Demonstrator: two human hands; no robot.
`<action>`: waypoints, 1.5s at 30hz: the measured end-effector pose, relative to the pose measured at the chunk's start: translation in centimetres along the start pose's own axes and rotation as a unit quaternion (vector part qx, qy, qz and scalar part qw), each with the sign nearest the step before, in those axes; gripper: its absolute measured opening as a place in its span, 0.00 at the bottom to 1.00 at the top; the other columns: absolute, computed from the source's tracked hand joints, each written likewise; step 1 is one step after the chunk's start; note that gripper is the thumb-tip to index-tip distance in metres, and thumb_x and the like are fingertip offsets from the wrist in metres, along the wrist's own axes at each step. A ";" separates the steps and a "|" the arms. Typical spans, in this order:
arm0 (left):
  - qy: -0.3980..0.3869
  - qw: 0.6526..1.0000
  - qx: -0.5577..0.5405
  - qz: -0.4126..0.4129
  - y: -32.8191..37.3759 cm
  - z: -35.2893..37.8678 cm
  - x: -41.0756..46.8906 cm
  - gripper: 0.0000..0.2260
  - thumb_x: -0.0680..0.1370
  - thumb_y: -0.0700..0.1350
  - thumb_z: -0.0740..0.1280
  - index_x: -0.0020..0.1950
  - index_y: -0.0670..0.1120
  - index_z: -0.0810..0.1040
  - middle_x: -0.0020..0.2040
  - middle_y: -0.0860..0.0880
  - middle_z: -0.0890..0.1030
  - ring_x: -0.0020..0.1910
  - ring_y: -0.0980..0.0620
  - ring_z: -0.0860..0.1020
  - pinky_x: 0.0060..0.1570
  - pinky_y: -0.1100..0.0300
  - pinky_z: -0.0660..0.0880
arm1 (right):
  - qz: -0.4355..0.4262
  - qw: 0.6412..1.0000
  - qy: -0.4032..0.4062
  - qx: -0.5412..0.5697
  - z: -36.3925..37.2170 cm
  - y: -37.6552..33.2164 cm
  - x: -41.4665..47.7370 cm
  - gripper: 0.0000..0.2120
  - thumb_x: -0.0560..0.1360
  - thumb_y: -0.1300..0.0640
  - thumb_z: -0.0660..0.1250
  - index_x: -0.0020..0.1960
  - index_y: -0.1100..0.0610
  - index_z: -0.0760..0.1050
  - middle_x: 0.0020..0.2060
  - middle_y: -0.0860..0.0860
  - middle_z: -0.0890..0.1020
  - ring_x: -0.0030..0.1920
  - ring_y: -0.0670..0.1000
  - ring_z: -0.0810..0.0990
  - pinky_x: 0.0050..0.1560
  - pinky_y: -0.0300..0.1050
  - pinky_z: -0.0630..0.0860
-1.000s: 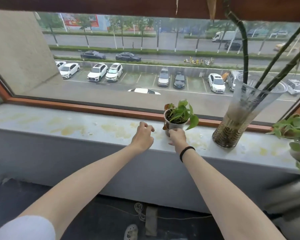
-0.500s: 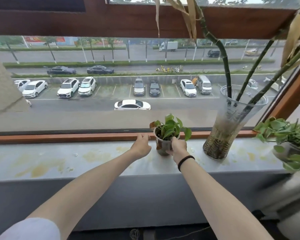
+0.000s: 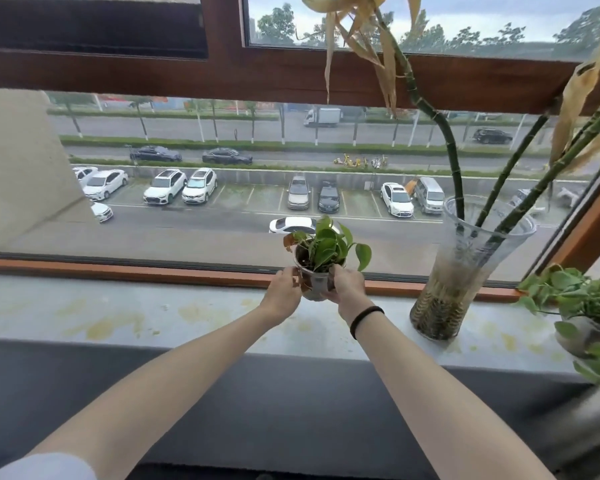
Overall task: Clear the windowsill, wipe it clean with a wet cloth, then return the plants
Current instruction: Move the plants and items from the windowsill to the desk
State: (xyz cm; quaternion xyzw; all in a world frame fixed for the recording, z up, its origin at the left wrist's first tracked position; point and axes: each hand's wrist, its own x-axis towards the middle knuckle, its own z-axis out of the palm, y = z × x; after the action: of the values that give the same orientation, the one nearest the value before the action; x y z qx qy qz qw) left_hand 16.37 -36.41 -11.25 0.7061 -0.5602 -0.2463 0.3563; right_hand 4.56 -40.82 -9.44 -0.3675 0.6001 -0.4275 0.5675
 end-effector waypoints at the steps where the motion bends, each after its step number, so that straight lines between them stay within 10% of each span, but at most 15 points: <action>1: 0.021 0.999 -0.031 -0.016 0.0 -0.5 -0.7 0.16 0.76 0.35 0.56 0.63 0.41 0.71 0.56 0.42 0.76 0.55 0.45 0.73 0.53 0.56 0.69 | -0.003 1.000 -0.012 -0.002 0.3 0.0 -0.6 0.08 0.74 0.57 0.66 0.36 0.58 0.72 0.36 0.55 0.78 0.49 0.62 0.81 0.53 0.60 0.78; 12: 0.229 0.916 -0.241 -0.225 -5.3 -8.6 -12.5 0.10 0.75 0.38 0.55 0.51 0.46 0.73 0.54 0.43 0.79 0.53 0.44 0.78 0.46 0.53 0.76 | 0.013 0.976 -0.210 -0.049 9.4 4.4 -10.4 0.08 0.76 0.60 0.64 0.38 0.57 0.70 0.44 0.56 0.77 0.45 0.55 0.77 0.42 0.46 0.80; 27: 0.407 0.770 -0.375 -0.319 -14.4 -21.1 -32.7 0.05 0.80 0.41 0.60 0.47 0.43 0.75 0.43 0.48 0.77 0.44 0.53 0.77 0.43 0.55 0.76 | 0.013 0.880 -0.444 -0.167 21.7 14.5 -29.5 0.03 0.72 0.62 0.62 0.42 0.59 0.74 0.47 0.60 0.83 0.47 0.58 0.83 0.53 0.55 0.80; 34: 0.437 0.718 -0.413 -0.351 -20.8 -27.7 -44.6 0.08 0.78 0.42 0.62 0.40 0.44 0.74 0.44 0.47 0.78 0.51 0.46 0.78 0.50 0.52 0.75 | 0.023 0.849 -0.496 -0.181 26.7 20.3 -42.1 0.07 0.75 0.64 0.61 0.39 0.60 0.71 0.35 0.56 0.77 0.36 0.55 0.78 0.30 0.42 0.74; 45: 0.534 0.628 -0.393 -0.407 -32.3 -37.2 -67.9 0.11 0.78 0.43 0.64 0.36 0.44 0.72 0.44 0.45 0.78 0.47 0.44 0.77 0.50 0.52 0.74 | 0.060 0.765 -0.596 -0.237 34.9 35.5 -64.2 0.09 0.76 0.60 0.66 0.38 0.57 0.71 0.42 0.58 0.80 0.43 0.56 0.80 0.53 0.54 0.79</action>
State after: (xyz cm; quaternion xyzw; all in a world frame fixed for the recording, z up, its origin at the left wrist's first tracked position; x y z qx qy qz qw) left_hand 46.96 41.48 -16.64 0.6627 0.2227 -0.1424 0.7006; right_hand 46.37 28.26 -18.55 -0.6343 0.2443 0.0680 0.7303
